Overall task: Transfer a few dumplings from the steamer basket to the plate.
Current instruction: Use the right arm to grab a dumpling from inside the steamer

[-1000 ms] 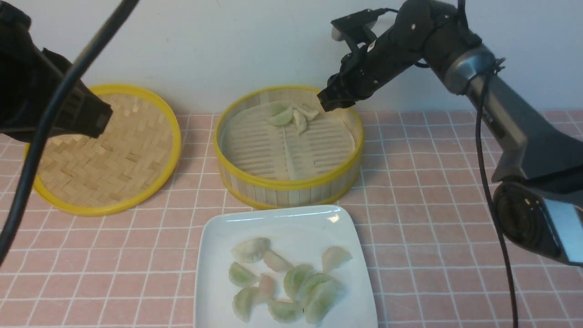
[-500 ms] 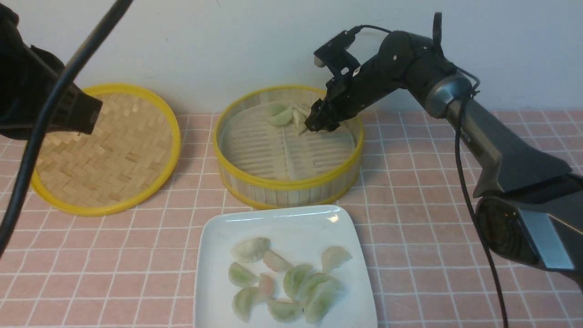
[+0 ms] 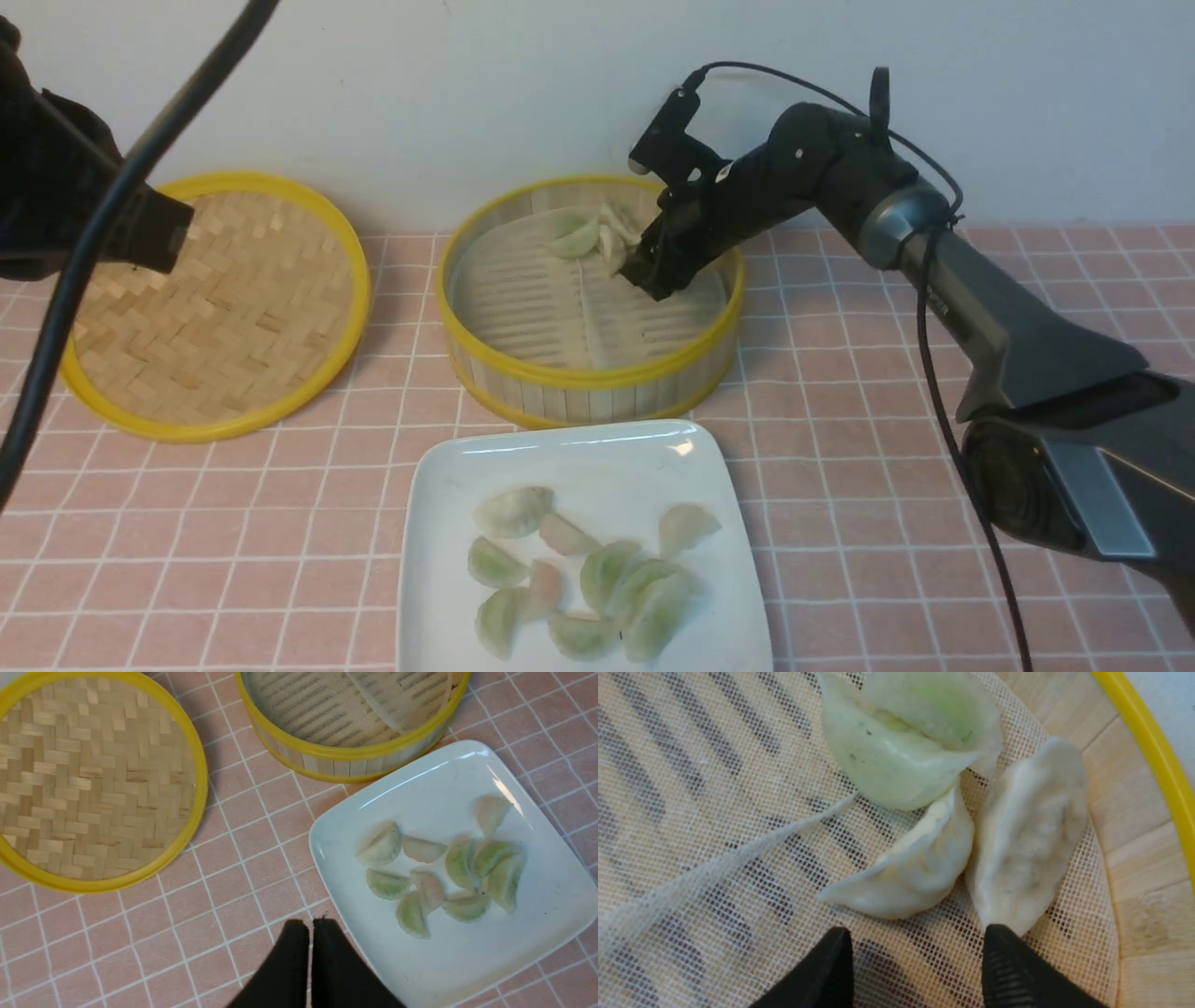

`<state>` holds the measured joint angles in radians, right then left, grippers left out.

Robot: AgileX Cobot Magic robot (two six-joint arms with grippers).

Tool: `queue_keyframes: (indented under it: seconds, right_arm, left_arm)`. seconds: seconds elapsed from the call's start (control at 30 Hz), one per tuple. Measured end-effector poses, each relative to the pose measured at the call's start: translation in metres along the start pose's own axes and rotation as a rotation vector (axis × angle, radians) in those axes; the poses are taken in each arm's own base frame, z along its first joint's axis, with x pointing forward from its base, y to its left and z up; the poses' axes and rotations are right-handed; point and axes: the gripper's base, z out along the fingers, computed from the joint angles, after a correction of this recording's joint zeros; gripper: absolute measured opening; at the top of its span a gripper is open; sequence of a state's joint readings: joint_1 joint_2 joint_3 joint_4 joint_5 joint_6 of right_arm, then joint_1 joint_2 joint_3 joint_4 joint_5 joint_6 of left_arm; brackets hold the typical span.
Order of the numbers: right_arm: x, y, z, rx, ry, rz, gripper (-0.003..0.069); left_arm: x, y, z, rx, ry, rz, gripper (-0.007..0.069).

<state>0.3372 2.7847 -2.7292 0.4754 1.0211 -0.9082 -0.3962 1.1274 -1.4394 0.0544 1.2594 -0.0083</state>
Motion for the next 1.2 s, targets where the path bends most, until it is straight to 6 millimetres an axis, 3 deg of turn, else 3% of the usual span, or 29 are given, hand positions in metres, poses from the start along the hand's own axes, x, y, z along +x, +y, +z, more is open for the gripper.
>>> queue_keyframes:
  seconds: [0.3, 0.6, 1.0, 1.1, 1.17, 1.2]
  right_arm:
    - [-0.025, -0.01, -0.023, 0.091, -0.096, -0.028, 0.0354]
    - [-0.007, -0.01, 0.002, 0.107, -0.087, -0.078, 0.0354]
    - [0.0, -0.008, 0.012, 0.099, -0.104, -0.056, 0.0348]
    - [0.002, -0.008, 0.015, 0.097, -0.108, -0.052, 0.0305]
    - [0.004, -0.007, 0.017, 0.097, -0.098, -0.056, 0.023]
    - [0.005, -0.007, 0.018, 0.094, -0.096, -0.054, 0.0159]
  left_arm:
    - [0.0, 0.003, 0.0, -0.027, 0.0, 0.008, -0.0006]
    - [0.0, 0.003, 0.0, -0.033, 0.0, 0.009, -0.0006]
    - [0.0, 0.002, 0.0, -0.023, 0.0, -0.002, -0.0006]
    - [0.0, 0.002, 0.0, -0.023, 0.0, -0.014, -0.0006]
    - [0.0, 0.002, 0.0, -0.022, 0.0, -0.023, -0.0006]
    - [0.0, 0.002, 0.0, -0.022, 0.0, -0.027, -0.0006]
